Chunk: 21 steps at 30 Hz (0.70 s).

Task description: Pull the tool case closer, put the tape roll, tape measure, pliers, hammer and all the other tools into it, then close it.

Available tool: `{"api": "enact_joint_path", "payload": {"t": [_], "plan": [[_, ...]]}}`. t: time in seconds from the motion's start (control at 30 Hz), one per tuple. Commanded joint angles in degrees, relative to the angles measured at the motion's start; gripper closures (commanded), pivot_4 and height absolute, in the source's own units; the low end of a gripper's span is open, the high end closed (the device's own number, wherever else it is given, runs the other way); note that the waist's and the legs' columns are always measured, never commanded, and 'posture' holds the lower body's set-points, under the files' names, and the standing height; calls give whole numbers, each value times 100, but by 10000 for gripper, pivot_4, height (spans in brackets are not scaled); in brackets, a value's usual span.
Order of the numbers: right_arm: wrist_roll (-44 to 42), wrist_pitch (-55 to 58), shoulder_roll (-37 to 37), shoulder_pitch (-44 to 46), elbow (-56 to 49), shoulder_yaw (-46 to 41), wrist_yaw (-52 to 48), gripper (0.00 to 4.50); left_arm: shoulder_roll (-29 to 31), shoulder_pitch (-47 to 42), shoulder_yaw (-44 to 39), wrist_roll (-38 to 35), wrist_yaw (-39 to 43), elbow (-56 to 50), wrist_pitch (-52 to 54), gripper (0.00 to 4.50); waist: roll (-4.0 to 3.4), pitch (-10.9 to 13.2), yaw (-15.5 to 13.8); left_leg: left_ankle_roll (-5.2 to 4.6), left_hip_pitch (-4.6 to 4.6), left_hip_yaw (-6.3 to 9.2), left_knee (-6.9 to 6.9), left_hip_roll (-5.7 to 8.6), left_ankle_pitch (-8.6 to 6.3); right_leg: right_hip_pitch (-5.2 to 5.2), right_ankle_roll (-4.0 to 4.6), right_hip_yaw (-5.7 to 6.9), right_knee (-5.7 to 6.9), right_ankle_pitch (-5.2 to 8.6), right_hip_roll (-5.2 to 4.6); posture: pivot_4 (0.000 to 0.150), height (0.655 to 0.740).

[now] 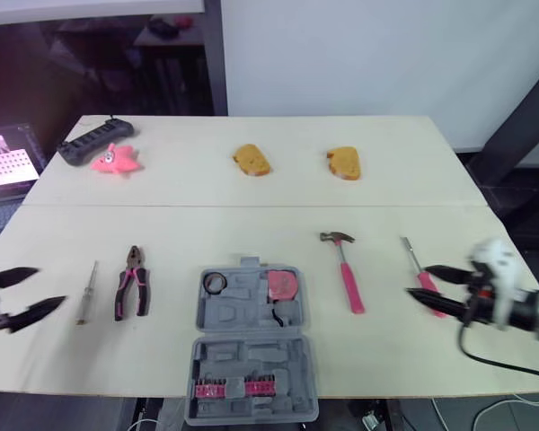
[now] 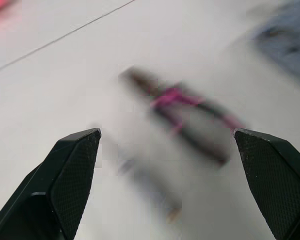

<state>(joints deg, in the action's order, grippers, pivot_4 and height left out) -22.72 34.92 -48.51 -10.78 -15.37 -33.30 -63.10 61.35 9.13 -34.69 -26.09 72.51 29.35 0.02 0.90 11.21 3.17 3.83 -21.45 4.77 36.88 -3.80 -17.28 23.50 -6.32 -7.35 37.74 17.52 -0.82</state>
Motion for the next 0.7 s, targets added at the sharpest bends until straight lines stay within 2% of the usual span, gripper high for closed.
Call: {"api": "enact_joint_path", "payload": {"t": [0.03, 0.17, 0.3, 0.57, 0.63, 0.7], "plan": [[131, -966, -49, -462, 823, -620, -251, 279, 286, -108, -260, 202, 135, 1194, -575, 0, 7, 2, 32, 0, 4, 0, 0, -1, 0, -3, 15, 0, 0, 9, 1, 1500, 7400], [263, -1743, 19, -946, 1743, -769, -306, 279, 421, -263, -206, 326, 195, 2198, -986, 0, 7, 2, 93, 1, 8, -6, 8, -1, 0, -9, 19, -5, 1, 8, -2, 1500, 7400], [139, -1972, 92, -1105, 1961, -801, -221, 279, 441, -341, -162, 364, 295, 2569, -1214, 0, 7, 2, 102, 2, 14, -9, 11, -1, 1, -8, 21, -10, 16, 6, 0, 1500, 7400], [-63, -1895, 184, -1046, 1722, -659, 45, 279, 183, -268, -111, 314, 340, 2402, -1294, 0, 5, 1, 83, 7, 17, -9, 12, -1, 4, -7, 20, -12, 31, 7, 0, 1500, 7400], [-224, -1700, 219, -976, 1411, -634, 144, 279, 30, -161, -155, 258, 266, 2198, -1245, 0, 2, 0, 82, 7, 17, -9, 11, -1, 4, -7, 19, -12, 31, 7, 1, 1500, 7400], [-447, -1412, 257, -851, 835, -503, 285, 279, -338, 60, -240, 135, 3, 1564, -1142, 0, -6, -1, 95, 7, 17, -9, 12, -2, 4, -7, 18, -14, 32, 7, 1, 1500, 7400]]}}
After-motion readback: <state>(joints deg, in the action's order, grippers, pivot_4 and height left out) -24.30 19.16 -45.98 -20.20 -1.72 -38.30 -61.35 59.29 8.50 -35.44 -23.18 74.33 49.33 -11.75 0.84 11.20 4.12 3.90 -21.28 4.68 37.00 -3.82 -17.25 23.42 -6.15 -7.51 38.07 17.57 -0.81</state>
